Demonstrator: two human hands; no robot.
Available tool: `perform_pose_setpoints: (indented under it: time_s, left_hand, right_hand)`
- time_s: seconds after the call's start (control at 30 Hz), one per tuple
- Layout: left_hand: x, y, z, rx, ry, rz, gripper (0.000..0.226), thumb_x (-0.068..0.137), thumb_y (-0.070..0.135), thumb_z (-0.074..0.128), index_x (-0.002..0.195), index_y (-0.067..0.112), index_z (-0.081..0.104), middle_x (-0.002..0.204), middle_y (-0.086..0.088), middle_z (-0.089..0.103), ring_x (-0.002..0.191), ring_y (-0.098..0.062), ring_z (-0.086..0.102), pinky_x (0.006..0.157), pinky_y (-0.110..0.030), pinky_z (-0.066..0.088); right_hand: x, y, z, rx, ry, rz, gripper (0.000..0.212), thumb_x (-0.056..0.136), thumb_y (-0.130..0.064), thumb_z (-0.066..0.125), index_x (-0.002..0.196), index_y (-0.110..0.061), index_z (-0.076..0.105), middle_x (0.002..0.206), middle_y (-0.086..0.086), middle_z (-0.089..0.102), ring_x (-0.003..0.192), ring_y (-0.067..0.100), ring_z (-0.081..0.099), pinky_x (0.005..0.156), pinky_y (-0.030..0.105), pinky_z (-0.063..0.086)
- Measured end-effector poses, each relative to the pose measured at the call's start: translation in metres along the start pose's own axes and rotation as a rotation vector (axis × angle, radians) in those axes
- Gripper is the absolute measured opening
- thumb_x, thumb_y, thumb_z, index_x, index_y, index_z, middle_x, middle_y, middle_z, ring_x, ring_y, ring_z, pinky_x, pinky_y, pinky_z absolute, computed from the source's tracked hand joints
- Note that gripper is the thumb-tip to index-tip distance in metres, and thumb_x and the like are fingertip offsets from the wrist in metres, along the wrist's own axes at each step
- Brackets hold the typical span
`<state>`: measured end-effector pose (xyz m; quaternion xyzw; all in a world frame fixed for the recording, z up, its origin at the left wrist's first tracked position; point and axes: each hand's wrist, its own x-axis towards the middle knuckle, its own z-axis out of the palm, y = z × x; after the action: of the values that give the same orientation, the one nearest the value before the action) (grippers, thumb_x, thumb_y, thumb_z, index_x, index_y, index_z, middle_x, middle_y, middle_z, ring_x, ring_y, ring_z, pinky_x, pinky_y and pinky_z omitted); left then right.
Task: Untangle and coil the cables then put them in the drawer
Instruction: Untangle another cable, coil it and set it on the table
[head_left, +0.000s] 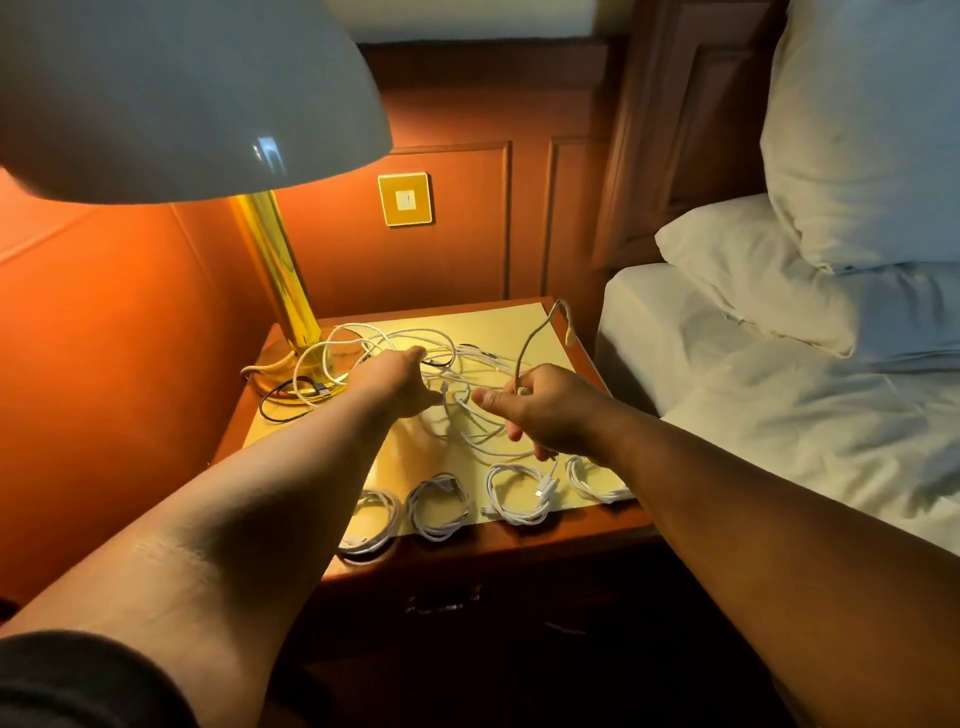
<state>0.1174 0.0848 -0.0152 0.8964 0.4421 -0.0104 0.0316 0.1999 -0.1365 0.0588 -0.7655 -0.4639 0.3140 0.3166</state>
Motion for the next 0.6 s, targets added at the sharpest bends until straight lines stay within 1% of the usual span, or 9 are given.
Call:
perform_pose_setpoints:
  time_s: [0.1,0.17,0.23,0.3,0.37,0.4,0.47,0.53,0.6]
  left_hand:
    - [-0.023,0.005,-0.030,-0.012,0.062,-0.019,0.056,0.089,0.046,0.063,0.139,0.026,0.047,0.122,-0.006,0.064,0.102,-0.027,0.064,0.076,-0.036,0.060]
    - [-0.043,0.013,-0.053,-0.191,0.058,-0.013,0.037,0.095,0.043,0.057,0.119,0.017,0.063,0.101,-0.005,0.068,0.087,-0.022,0.065,0.073,-0.034,0.058]
    - [-0.072,0.024,-0.078,-0.552,-0.116,0.043,0.046,0.098,0.051,0.047,0.104,0.012,0.071,0.087,-0.005,0.069,0.078,-0.019,0.065,0.068,-0.030,0.052]
    - [-0.109,0.034,-0.102,-0.796,-0.347,0.173,0.057,0.097,0.061,0.038,0.103,0.016,0.072,0.096,-0.005,0.072,0.090,-0.020,0.067,0.077,-0.033,0.048]
    - [-0.144,0.041,-0.118,-0.932,-0.454,0.323,0.050,0.098,0.056,0.040,0.102,0.016,0.070,0.105,-0.004,0.071,0.102,-0.021,0.065,0.089,-0.039,0.048]
    - [-0.160,0.043,-0.124,-1.016,-0.466,0.368,0.045,0.099,0.050,0.042,0.098,0.014,0.069,0.101,-0.005,0.070,0.101,-0.022,0.064,0.091,-0.040,0.047]
    - [-0.191,0.047,-0.134,-1.203,-0.429,0.384,0.035,0.102,0.038,0.046,0.088,0.011,0.064,0.080,-0.004,0.064,0.084,-0.021,0.063,0.081,-0.037,0.049]
    - [-0.217,0.050,-0.142,-1.332,-0.322,0.323,0.031,0.103,0.031,0.046,0.082,0.012,0.056,0.063,0.000,0.051,0.065,-0.018,0.054,0.066,-0.032,0.046]
    - [-0.240,0.048,-0.146,-1.386,-0.220,0.247,0.033,0.104,0.031,0.043,0.077,0.015,0.051,0.058,0.003,0.039,0.055,-0.015,0.040,0.053,-0.027,0.036]
  right_hand:
    - [-0.011,-0.011,0.002,-0.125,-0.017,0.035,0.049,0.093,-0.055,0.054,0.106,-0.008,0.061,0.095,0.012,0.068,0.078,0.022,0.063,0.071,0.038,0.056]
    - [-0.021,-0.018,0.005,-0.177,-0.002,0.034,0.053,0.095,-0.053,0.053,0.119,-0.007,0.058,0.102,0.009,0.065,0.088,0.023,0.063,0.073,0.038,0.054]
    - [-0.031,-0.025,0.010,-0.245,0.000,0.024,0.051,0.097,-0.049,0.053,0.128,-0.008,0.055,0.110,0.008,0.062,0.092,0.021,0.058,0.074,0.033,0.048]
    - [-0.046,-0.033,0.016,-0.352,-0.044,0.016,0.045,0.098,-0.046,0.052,0.128,-0.012,0.055,0.119,0.008,0.062,0.098,0.019,0.058,0.081,0.032,0.045]
    - [-0.061,-0.039,0.024,-0.360,-0.117,0.002,0.035,0.098,-0.043,0.054,0.115,-0.012,0.057,0.111,0.009,0.065,0.089,0.016,0.062,0.076,0.030,0.048]
    - [-0.071,-0.043,0.027,-0.322,-0.144,0.002,0.032,0.097,-0.040,0.057,0.111,-0.011,0.057,0.100,0.010,0.066,0.078,0.015,0.062,0.067,0.028,0.050]
    - [-0.092,-0.053,0.032,-0.258,-0.160,-0.044,0.038,0.094,-0.038,0.063,0.119,-0.011,0.054,0.091,0.010,0.067,0.067,0.018,0.063,0.059,0.026,0.052]
    - [-0.112,-0.058,0.034,-0.178,-0.219,-0.081,0.053,0.090,-0.041,0.068,0.130,-0.010,0.053,0.110,0.014,0.067,0.078,0.020,0.068,0.064,0.026,0.056]
    - [-0.135,-0.061,0.034,0.069,-0.300,-0.065,0.058,0.090,-0.034,0.068,0.142,-0.018,0.045,0.133,0.013,0.058,0.084,0.016,0.069,0.059,0.020,0.054]
